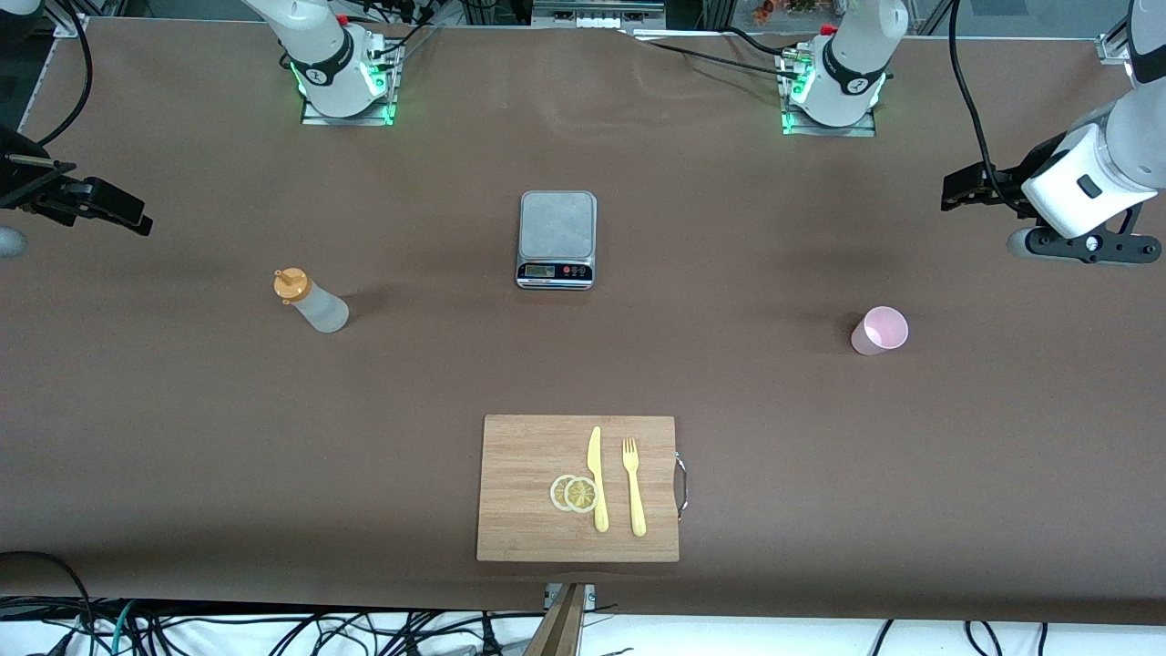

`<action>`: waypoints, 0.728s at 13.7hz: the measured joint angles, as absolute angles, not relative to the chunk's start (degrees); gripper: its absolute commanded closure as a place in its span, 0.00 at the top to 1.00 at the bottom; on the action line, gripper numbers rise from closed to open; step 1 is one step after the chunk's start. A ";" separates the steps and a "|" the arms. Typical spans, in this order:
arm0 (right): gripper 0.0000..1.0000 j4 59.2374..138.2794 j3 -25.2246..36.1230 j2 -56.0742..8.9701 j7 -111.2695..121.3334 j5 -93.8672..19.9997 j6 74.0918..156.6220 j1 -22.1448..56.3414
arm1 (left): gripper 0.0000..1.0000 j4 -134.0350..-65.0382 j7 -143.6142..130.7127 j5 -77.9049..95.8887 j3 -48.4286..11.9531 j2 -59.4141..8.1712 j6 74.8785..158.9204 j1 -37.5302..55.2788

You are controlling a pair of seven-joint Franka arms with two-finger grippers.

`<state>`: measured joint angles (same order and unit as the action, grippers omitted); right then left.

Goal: Add sauce to pink cup with both arms

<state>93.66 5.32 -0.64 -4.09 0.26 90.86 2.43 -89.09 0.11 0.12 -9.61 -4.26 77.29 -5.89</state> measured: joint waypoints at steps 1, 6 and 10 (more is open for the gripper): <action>1.00 93.66 5.32 -0.64 -4.09 0.26 90.86 2.43 | 1.00 -89.09 0.11 0.12 -9.59 -4.26 77.29 -5.92; 1.00 93.66 5.32 -0.64 -4.09 0.26 90.86 2.43 | 1.00 -88.68 0.11 0.12 -9.60 -4.27 77.32 -5.93; 1.00 93.66 5.32 -0.64 -4.09 0.26 90.86 2.43 | 1.00 -88.39 0.09 0.12 -9.09 -4.78 77.41 -6.34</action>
<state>93.66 5.32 -0.64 -4.09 0.26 90.86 2.43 -88.39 0.09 0.12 -9.09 -4.78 77.41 -6.34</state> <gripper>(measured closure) 0.000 0.000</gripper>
